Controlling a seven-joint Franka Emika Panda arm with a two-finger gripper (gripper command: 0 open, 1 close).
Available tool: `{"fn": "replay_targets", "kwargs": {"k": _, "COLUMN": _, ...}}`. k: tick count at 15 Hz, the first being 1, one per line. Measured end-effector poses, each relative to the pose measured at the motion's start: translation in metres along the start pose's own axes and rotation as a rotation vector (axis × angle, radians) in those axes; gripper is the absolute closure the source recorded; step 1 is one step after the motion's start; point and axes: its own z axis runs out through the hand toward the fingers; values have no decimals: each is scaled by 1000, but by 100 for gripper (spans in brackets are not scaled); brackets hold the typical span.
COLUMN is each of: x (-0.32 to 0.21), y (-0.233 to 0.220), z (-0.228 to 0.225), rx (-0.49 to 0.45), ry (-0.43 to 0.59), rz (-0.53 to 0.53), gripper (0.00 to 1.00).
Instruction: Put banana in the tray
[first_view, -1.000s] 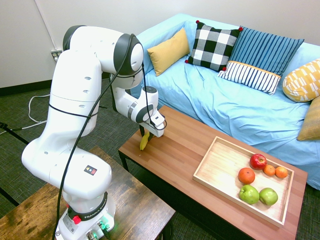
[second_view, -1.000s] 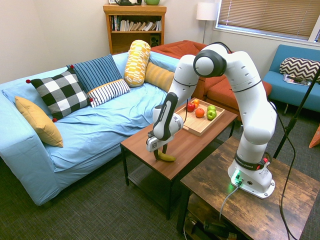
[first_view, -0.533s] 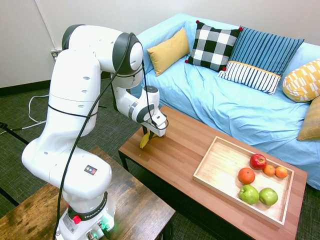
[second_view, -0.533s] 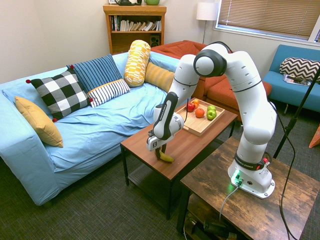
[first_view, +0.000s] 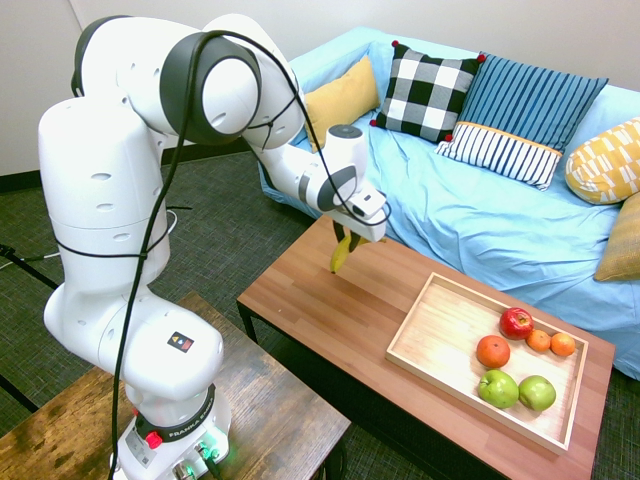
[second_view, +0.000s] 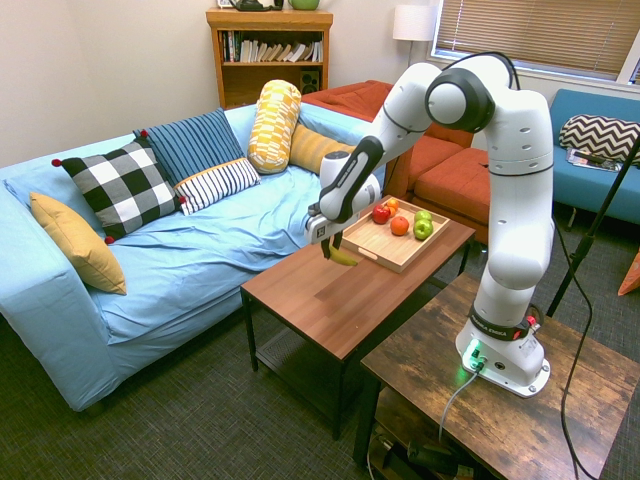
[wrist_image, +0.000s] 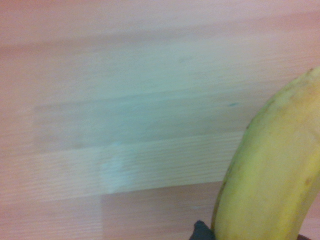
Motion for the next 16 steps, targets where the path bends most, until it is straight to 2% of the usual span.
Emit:
{"fn": "replay_targets", "kwargs": {"k": 5, "x": 111, "y": 55, "z": -13, "rx": -15, "ry": 23, "rz": 91, "gripper": 100}}
{"fn": "replay_targets", "kwargs": {"k": 11, "x": 208, "y": 104, "z": 39, "rx": -44, "ry": -28, "rz": 143, "gripper": 100}}
{"fn": "replay_targets", "kwargs": {"k": 16, "x": 237, "y": 130, "z": 94, "rx": -69, "ry": -74, "rz": 165, "gripper": 100}}
